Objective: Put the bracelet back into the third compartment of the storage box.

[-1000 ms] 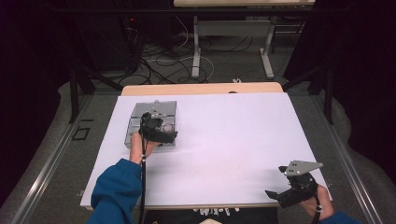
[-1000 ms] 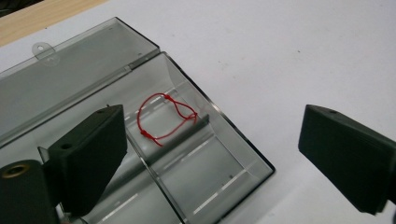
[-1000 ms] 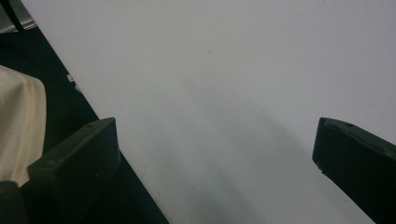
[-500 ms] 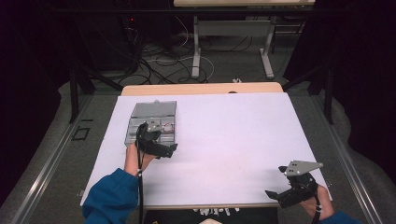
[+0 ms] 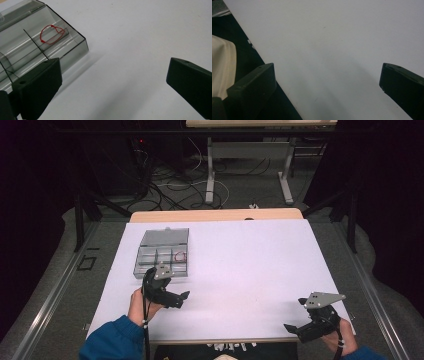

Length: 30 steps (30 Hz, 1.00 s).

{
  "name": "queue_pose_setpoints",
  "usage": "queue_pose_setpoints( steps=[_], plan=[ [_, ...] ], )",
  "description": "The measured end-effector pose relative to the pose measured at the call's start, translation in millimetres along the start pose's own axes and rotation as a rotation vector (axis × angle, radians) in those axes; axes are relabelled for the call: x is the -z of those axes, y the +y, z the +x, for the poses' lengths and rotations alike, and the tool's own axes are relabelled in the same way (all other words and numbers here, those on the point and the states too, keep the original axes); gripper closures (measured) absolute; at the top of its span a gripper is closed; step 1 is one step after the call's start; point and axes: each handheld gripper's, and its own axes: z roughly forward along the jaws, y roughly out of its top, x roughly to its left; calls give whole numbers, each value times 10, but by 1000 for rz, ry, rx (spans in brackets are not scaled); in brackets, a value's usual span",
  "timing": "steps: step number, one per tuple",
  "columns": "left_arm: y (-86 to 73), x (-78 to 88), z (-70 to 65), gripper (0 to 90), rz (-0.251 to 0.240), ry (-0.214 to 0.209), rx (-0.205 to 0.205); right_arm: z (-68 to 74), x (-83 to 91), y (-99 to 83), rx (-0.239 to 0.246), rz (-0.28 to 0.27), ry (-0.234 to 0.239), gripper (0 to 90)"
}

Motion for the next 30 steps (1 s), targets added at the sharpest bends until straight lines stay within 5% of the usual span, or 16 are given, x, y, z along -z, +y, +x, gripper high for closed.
queue_pose_setpoints(
  steps=[30],
  plan=[
    [-448,416,-215,1,-49,-13,-27,9,2,-2,-1,8,-5,3]
  ],
)
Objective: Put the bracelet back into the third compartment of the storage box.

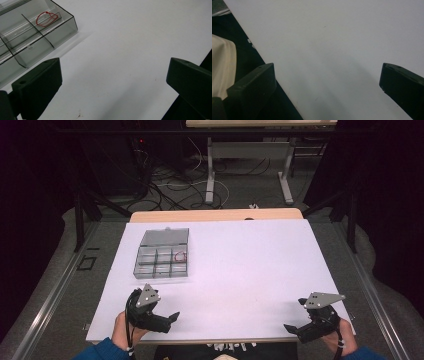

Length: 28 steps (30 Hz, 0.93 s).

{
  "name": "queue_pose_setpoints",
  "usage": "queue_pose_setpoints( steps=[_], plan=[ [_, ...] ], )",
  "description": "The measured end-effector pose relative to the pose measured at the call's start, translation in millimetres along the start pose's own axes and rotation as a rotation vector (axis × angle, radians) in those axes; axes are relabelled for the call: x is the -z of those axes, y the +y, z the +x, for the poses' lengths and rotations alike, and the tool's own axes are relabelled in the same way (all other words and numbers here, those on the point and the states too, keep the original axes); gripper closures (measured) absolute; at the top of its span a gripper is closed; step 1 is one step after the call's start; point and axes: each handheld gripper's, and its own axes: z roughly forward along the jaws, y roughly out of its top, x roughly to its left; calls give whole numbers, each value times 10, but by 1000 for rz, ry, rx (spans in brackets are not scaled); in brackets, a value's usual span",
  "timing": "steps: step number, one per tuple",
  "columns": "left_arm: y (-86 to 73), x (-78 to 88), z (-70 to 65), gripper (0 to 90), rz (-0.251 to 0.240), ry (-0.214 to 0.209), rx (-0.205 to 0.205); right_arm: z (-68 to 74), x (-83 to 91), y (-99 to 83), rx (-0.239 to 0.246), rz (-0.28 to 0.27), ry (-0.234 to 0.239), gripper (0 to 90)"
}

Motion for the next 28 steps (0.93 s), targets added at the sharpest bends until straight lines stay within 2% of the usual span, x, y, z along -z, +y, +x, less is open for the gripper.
queue_pose_setpoints(
  steps=[11,21,28],
  plan=[
    [-112,70,-49,1,-9,-8,-21,10,7,0,-7,12,6,3],
    [-195,117,-62,1,-21,-19,-8,11,6,-3,-8,15,7,3],
    [-193,146,-34,1,-36,-9,0,2,5,-7,-4,10,11,3]
  ],
)
